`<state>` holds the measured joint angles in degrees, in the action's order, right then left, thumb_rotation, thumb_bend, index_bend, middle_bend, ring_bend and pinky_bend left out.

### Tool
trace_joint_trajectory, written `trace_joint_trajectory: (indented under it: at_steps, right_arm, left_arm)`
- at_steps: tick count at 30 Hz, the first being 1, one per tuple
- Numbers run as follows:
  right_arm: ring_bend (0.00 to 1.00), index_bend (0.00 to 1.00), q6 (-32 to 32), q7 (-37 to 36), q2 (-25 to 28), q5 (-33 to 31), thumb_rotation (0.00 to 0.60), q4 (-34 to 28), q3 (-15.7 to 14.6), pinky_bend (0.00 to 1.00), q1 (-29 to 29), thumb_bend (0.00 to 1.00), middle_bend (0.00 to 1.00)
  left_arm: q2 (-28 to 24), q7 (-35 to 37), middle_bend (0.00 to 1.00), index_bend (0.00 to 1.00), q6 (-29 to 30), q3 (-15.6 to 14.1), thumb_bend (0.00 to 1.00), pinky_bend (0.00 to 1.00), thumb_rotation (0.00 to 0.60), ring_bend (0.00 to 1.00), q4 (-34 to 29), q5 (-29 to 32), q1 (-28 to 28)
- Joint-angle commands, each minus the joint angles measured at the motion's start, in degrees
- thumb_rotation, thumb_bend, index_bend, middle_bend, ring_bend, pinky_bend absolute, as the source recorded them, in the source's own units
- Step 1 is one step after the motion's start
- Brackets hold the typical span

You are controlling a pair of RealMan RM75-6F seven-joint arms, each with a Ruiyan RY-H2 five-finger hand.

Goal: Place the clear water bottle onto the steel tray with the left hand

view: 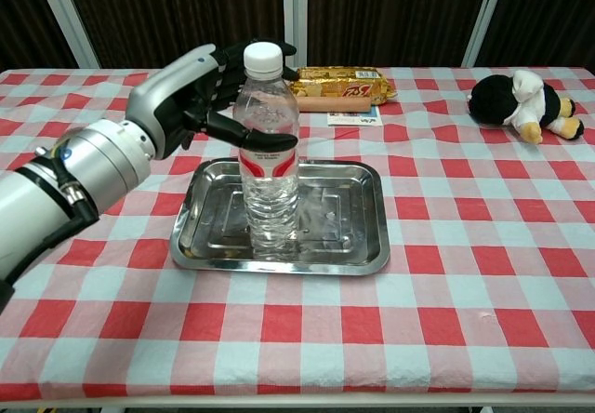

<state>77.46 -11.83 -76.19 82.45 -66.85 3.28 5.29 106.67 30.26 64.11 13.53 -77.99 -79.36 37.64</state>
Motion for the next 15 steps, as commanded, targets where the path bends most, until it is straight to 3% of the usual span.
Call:
trace_joint_trajectory:
  at_steps: [1, 7, 15]
  right_arm:
    - [0.00, 0.06, 0.21, 0.15, 0.11, 0.17, 0.600, -0.31, -0.01, 0.00, 0.00, 0.12, 0.04]
    - [0.00, 0.06, 0.73, 0.33, 0.64, 0.45, 0.600, -1.76, 0.13, 0.00, 0.03, 0.12, 0.04]
    - [0.00, 0.06, -1.09, -0.76, 1.19, -0.59, 0.600, -2.79, 0.32, 0.00, 0.42, 0.12, 0.04]
  left_arm:
    - [-3.04, -3.05, 0.30, 0.21, 0.15, 1.97, 0.00, 0.26, 0.600, 0.23, -4.29, 0.71, 0.33]
    - [-9.09, -6.69, 0.30, 0.21, 0.39, 4.78, 0.00, 0.26, 0.600, 0.23, -12.21, 2.37, 0.00]
    - [-20.35, -12.36, 0.30, 0.21, 1.25, 11.63, 0.00, 0.27, 0.600, 0.23, -25.20, 8.39, -1.14]
